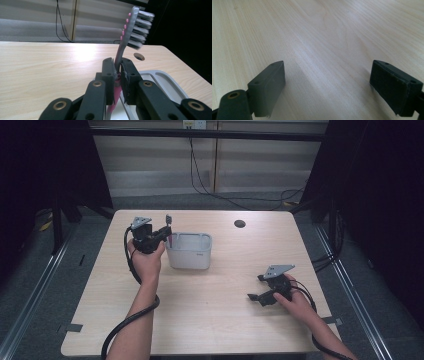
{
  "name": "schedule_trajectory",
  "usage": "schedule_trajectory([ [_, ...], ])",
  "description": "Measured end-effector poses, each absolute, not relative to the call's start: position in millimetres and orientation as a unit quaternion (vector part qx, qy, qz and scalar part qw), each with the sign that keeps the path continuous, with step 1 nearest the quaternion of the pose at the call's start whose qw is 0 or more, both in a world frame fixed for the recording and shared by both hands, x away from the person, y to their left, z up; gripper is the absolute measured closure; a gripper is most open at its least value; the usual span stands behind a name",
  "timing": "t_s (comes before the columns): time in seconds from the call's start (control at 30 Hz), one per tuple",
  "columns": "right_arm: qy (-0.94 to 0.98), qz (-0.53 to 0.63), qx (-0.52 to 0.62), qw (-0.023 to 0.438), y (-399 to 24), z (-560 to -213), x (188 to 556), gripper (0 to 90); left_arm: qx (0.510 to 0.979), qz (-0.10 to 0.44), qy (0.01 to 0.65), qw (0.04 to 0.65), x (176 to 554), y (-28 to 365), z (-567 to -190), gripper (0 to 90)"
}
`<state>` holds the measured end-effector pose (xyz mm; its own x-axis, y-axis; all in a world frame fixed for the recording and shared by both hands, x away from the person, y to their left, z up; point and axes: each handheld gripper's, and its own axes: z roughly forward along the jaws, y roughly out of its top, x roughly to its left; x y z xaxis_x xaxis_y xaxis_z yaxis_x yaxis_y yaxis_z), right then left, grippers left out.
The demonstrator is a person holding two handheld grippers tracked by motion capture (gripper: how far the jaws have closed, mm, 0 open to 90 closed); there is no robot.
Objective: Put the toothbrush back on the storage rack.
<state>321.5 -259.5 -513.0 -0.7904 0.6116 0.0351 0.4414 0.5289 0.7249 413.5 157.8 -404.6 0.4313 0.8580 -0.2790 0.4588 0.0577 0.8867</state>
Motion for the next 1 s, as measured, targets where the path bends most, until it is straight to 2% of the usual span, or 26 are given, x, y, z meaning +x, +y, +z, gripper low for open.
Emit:
schedule_trajectory([
  [1.0, 0.867, 0.378, 0.304, 0.113, -259, -513, 321, 12.7, 0.672, 0.190, 0.497, 0.515, 403, 160, -418, 81.1],
])
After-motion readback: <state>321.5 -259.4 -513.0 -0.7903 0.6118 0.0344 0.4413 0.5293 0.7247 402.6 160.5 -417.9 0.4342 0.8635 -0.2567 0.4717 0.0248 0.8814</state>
